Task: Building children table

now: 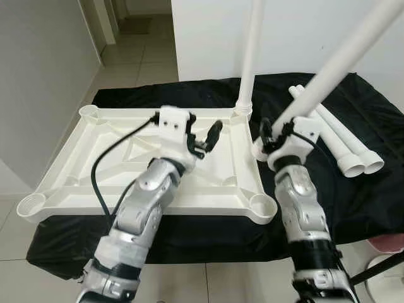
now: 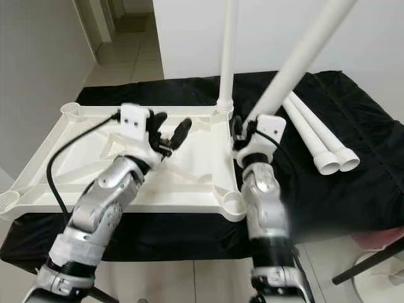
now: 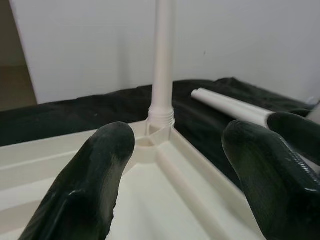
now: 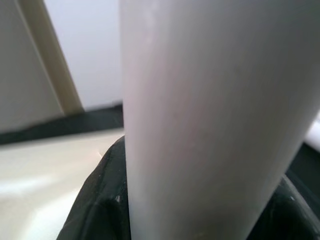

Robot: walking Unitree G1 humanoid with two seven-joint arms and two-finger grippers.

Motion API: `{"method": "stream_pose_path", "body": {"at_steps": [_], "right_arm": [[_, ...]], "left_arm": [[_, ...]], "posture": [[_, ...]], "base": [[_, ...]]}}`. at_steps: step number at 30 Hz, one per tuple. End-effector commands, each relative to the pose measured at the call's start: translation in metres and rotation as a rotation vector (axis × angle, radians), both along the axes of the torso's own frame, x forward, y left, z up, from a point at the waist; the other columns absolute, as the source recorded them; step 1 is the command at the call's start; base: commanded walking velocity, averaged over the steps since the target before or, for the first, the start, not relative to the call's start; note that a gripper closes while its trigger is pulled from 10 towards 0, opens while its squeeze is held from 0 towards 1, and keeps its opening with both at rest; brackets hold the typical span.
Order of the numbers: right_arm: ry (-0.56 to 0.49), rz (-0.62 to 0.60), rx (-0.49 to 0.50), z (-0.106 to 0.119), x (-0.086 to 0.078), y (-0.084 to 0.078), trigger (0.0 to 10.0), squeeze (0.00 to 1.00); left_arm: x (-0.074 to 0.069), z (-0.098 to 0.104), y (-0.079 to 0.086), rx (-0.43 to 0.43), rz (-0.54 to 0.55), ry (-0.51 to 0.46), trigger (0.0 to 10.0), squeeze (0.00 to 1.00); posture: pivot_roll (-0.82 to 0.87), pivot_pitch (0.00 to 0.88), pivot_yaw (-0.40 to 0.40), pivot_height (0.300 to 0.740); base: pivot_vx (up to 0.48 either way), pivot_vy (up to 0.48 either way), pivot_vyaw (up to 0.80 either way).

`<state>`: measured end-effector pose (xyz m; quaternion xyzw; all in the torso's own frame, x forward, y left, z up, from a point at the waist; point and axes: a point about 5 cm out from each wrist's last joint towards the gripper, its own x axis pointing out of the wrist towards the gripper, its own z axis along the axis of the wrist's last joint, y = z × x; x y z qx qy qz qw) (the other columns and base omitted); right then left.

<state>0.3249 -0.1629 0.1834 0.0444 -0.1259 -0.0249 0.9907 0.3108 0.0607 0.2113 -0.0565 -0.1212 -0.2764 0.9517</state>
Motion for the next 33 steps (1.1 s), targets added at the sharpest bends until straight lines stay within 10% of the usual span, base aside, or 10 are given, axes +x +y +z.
{"method": "stream_pose_path", "body": {"at_steps": [1,23,33], "right_arm": [[-0.005,-0.025,-0.011,-0.003,-0.005,-0.003,10.0,0.0],[-0.012,-0.066,-0.077,-0.019,-0.038,-0.003,10.0,0.0],[-0.001,-0.01,-0.158,-0.025,-0.042,-0.004,10.0,0.0]], "left_arm": [[0.002,-0.004,0.008,0.012,0.085,0.003,10.0,0.0],[-0.007,-0.041,0.047,0.035,0.195,0.036,10.0,0.0],[-0.01,-0.052,0.037,0.078,0.137,0.039,10.0,0.0]], "posture": [[-0.13,0.0,0.058,0.74],[-0.11,0.0,0.117,0.74],[-0.1,0.0,0.152,0.74]], "base": [[0.0,0.0,0.0],[0.0,0.0,0.0],[0.0,0.0,0.0]]}}
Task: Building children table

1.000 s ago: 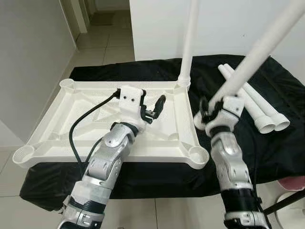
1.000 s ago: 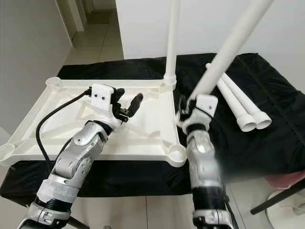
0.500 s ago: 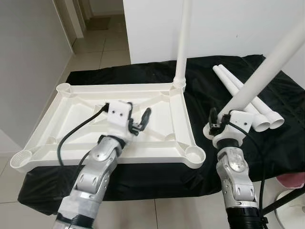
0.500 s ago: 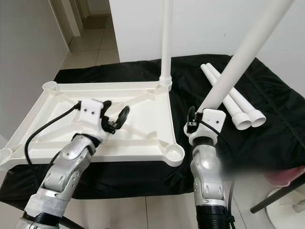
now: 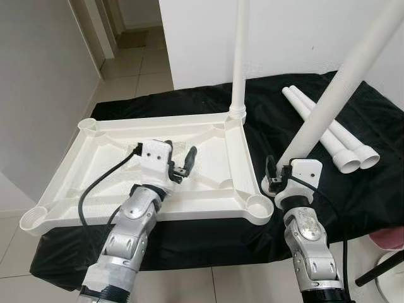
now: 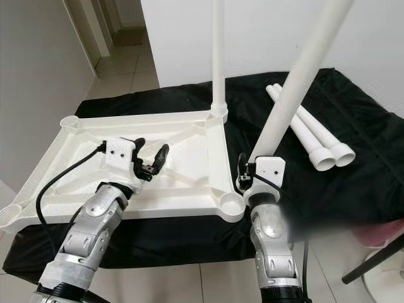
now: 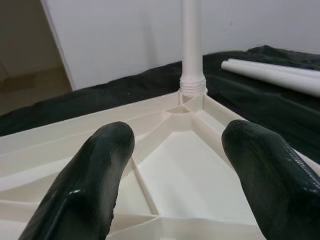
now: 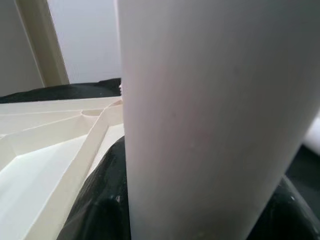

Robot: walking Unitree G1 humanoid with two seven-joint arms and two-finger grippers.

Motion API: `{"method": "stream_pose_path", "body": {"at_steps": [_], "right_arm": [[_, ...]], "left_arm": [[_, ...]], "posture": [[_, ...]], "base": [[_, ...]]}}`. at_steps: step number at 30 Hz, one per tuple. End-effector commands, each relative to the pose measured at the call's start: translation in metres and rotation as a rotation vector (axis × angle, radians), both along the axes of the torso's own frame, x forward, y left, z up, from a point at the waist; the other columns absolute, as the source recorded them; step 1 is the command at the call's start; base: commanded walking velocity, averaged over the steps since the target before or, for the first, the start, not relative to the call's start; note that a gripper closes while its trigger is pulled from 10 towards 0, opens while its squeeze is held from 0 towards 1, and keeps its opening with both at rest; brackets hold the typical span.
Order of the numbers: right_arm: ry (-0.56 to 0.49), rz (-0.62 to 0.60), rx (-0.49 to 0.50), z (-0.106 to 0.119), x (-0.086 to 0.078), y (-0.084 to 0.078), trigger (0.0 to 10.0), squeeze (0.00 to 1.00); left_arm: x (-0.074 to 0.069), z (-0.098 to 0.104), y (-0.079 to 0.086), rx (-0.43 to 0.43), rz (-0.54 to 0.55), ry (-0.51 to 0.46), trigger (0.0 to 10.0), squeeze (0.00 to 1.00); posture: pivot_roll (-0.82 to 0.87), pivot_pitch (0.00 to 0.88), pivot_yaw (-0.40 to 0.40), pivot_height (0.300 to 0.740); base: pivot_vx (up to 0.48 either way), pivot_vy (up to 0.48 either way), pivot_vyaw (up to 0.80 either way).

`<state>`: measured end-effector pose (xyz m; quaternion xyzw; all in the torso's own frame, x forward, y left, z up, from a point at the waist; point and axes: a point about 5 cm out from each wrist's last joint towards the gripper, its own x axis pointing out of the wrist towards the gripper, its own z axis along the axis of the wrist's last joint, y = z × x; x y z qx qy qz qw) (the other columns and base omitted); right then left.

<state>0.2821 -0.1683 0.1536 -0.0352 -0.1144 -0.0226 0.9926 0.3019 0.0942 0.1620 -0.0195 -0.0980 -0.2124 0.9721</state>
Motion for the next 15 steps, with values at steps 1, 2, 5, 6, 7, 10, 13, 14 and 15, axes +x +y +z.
{"method": "stream_pose_path", "body": {"at_steps": [1,2,5,6,7,10,13,14,15], "right_arm": [[-0.029,-0.001,0.0,0.005,0.001,0.002,10.0,0.0],[-0.029,-0.002,0.0,0.005,0.001,0.002,10.0,0.0],[-0.029,-0.004,0.0,0.004,0.0,0.004,10.0,0.0],[-0.028,-0.005,0.001,0.004,0.0,0.006,10.0,0.0],[-0.027,-0.011,0.007,0.003,0.0,0.008,10.0,0.0],[-0.027,-0.015,0.012,0.004,0.001,0.012,10.0,0.0],[-0.032,-0.017,0.021,0.006,0.003,0.015,10.0,0.0],[-0.032,-0.017,0.021,0.006,0.003,0.015,10.0,0.0],[-0.034,-0.017,0.019,0.007,0.004,0.014,10.0,0.0]], "left_arm": [[-0.004,-0.008,0.005,0.023,-0.03,0.013,10.0,0.0],[-0.004,-0.009,0.005,0.027,-0.033,0.016,10.0,0.0],[-0.005,-0.01,0.006,0.032,-0.035,0.01,10.0,0.0],[-0.005,-0.011,0.007,0.035,-0.036,0.004,10.0,0.0],[-0.005,-0.012,0.007,0.026,-0.034,0.011,10.0,0.0],[-0.003,-0.013,0.007,0.004,-0.023,0.026,10.0,0.0],[-0.004,-0.014,0.004,-0.008,0.002,0.037,10.0,0.0],[-0.004,-0.014,0.004,-0.008,0.002,0.037,10.0,0.0],[-0.005,-0.014,0.002,-0.015,-0.006,0.04,10.0,0.0]], "posture": [[-0.1,0.0,0.15,0.74],[-0.1,0.0,0.15,0.74],[-0.1,0.0,0.143,0.74],[-0.1,0.0,0.143,0.74],[-0.1,0.0,0.14,0.74],[-0.1,0.0,0.135,0.74],[-0.1,0.0,0.118,0.74],[-0.1,0.0,0.118,0.74],[-0.09,0.0,0.111,0.74]], "base": [[0.0,0.0,0.0],[0.0,0.0,0.0],[0.0,0.0,0.0],[0.0,0.0,0.0],[0.0,0.0,0.0],[0.0,0.0,0.0],[0.0,0.0,0.0],[0.0,0.0,0.0],[0.0,0.0,0.0]]}}
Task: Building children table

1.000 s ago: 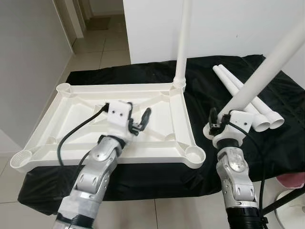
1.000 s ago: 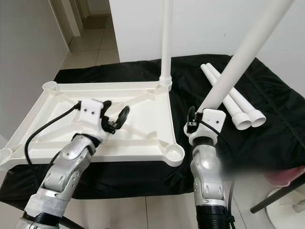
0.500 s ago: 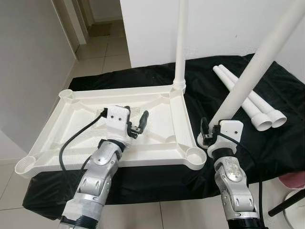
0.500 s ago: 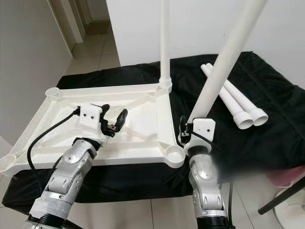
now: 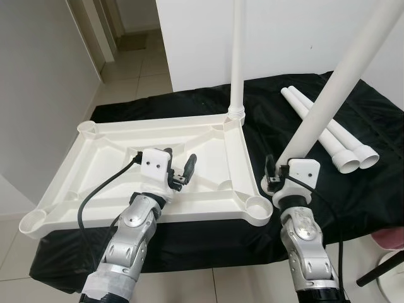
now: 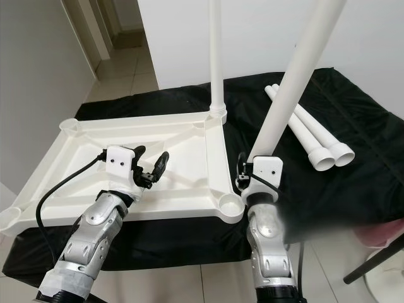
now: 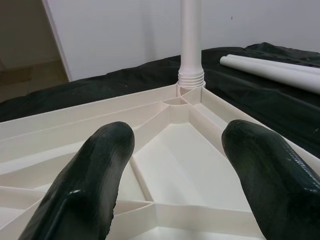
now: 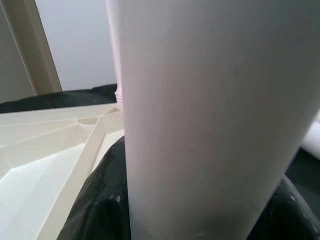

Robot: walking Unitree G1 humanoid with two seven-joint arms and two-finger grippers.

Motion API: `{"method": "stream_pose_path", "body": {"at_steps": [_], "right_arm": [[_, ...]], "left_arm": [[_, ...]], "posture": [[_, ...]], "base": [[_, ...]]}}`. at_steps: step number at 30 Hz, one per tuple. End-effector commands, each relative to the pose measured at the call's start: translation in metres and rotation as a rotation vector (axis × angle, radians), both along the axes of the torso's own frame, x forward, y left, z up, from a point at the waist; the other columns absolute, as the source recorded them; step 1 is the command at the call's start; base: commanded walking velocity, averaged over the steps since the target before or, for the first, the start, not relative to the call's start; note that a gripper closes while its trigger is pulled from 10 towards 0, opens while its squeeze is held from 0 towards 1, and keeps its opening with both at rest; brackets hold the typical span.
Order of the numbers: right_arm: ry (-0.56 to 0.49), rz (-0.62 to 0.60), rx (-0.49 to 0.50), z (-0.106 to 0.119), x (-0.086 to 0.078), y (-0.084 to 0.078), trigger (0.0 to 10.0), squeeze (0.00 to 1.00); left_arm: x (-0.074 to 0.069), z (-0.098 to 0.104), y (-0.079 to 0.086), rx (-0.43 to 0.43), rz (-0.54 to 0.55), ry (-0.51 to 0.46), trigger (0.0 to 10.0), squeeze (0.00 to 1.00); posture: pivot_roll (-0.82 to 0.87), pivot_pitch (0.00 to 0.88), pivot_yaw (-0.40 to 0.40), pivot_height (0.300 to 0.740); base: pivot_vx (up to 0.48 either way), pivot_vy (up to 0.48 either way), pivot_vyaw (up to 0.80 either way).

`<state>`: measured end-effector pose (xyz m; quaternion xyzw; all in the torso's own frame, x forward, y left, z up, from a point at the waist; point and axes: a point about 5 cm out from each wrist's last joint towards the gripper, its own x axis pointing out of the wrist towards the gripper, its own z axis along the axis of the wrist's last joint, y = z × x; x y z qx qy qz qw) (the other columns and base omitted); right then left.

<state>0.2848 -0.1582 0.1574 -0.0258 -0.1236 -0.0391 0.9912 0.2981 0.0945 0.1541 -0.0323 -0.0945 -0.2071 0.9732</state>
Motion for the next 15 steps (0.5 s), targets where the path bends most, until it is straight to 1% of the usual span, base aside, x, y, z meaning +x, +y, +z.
{"method": "stream_pose_path", "body": {"at_steps": [1,4,5,6,10,11,13,15], "right_arm": [[-0.014,0.013,-0.003,0.003,0.002,0.004,10.0,0.0],[-0.016,0.0,-0.01,0.005,0.003,0.0,10.0,0.0],[-0.015,-0.007,-0.011,0.005,0.004,-0.003,10.0,0.0],[-0.014,-0.011,-0.012,0.006,0.004,-0.005,10.0,0.0],[-0.012,-0.01,-0.019,0.008,0.007,-0.007,10.0,0.0],[-0.012,-0.01,-0.019,0.008,0.007,-0.007,10.0,0.0],[-0.014,0.001,-0.029,0.01,0.01,-0.008,10.0,0.0],[-0.016,0.004,-0.033,0.012,0.012,-0.008,10.0,0.0]], "left_arm": [[-0.001,-0.006,0.002,0.009,-0.014,0.027,10.0,0.0],[-0.002,-0.005,-0.001,0.03,-0.016,0.006,10.0,0.0],[0.0,-0.004,-0.001,0.04,-0.007,0.004,10.0,0.0],[0.001,-0.003,0.0,0.047,0.001,0.002,10.0,0.0],[0.006,-0.002,0.004,0.021,0.024,0.008,10.0,0.0],[0.006,-0.002,0.004,0.021,0.024,0.008,10.0,0.0],[0.007,-0.001,0.005,0.019,0.045,0.002,10.0,0.0],[0.008,-0.001,0.005,0.021,0.052,-0.002,10.0,0.0]], "posture": [[-0.09,0.0,0.111,0.74],[-0.09,0.0,0.089,0.74],[-0.09,0.0,0.07,0.74],[-0.09,0.0,0.07,0.74],[-0.08,0.0,0.045,0.74],[-0.08,0.0,0.045,0.74],[-0.08,0.0,0.019,0.74],[-0.08,0.0,0.019,0.74]], "base": [[0.0,0.0,0.0],[0.0,0.0,0.0],[0.0,0.0,0.0],[0.0,0.0,0.0],[0.0,0.0,0.0],[0.0,0.0,0.0],[0.0,0.0,0.0],[0.0,0.0,0.0]]}}
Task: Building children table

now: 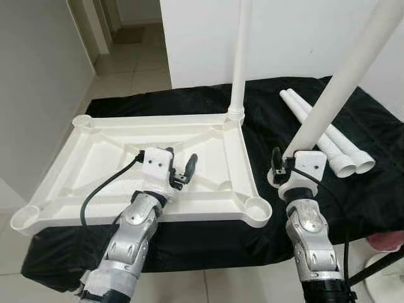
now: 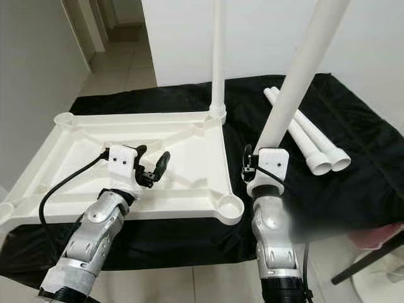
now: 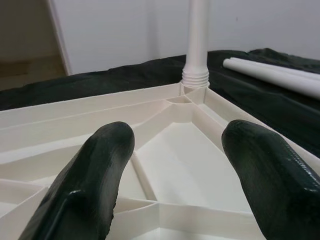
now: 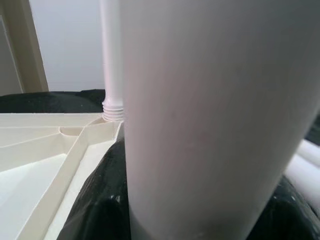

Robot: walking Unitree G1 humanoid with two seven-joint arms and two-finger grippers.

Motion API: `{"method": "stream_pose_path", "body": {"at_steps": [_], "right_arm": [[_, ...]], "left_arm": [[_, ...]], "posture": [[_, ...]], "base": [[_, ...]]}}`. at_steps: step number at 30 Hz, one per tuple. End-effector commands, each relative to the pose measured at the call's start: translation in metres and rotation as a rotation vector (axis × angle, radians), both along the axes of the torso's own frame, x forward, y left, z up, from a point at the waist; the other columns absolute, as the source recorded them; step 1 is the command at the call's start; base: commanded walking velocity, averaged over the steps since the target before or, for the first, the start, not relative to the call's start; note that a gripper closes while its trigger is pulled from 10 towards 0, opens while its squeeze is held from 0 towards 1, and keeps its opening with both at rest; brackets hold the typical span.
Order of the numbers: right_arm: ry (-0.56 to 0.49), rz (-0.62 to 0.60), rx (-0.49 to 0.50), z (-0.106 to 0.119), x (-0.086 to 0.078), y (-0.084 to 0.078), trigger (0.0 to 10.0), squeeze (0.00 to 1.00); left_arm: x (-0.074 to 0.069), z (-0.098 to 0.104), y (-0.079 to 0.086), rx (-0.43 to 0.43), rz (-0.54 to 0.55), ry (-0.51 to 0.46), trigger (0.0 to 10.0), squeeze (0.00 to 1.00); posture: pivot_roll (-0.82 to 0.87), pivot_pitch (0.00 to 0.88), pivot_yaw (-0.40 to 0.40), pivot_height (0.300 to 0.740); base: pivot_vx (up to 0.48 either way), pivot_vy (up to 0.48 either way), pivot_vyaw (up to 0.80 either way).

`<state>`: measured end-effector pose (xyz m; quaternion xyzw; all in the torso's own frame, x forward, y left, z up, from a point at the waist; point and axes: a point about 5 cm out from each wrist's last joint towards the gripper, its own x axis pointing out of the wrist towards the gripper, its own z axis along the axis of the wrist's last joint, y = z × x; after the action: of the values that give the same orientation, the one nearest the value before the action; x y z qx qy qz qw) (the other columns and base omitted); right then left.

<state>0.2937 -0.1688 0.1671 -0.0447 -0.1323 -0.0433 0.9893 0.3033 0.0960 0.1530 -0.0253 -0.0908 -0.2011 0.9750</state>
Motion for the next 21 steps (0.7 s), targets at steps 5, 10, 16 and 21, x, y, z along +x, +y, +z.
{"method": "stream_pose_path", "body": {"at_steps": [5,10,16,21], "right_arm": [[-0.003,0.022,-0.004,0.005,0.006,0.001,10.0,0.0],[-0.005,0.007,-0.002,0.005,0.007,-0.002,10.0,0.0],[-0.005,-0.009,-0.002,0.006,0.007,-0.005,10.0,0.0],[-0.012,-0.032,0.004,0.007,0.008,-0.009,10.0,0.0]], "left_arm": [[0.0,-0.001,0.002,0.012,0.044,-0.011,10.0,0.0],[-0.002,0.001,0.001,0.023,0.034,-0.034,10.0,0.0],[-0.015,0.005,-0.013,0.076,-0.163,-0.092,10.0,0.0],[-0.023,-0.005,-0.02,0.207,-0.302,-0.09,10.0,0.0]], "posture": [[-0.07,0.0,0.009,0.74],[-0.07,0.0,0.017,0.74],[-0.07,0.0,0.022,0.74],[-0.08,0.0,0.043,0.74]], "base": [[0.0,0.0,0.0],[0.0,0.0,0.0],[0.0,0.0,0.0],[0.0,0.0,0.0]]}}
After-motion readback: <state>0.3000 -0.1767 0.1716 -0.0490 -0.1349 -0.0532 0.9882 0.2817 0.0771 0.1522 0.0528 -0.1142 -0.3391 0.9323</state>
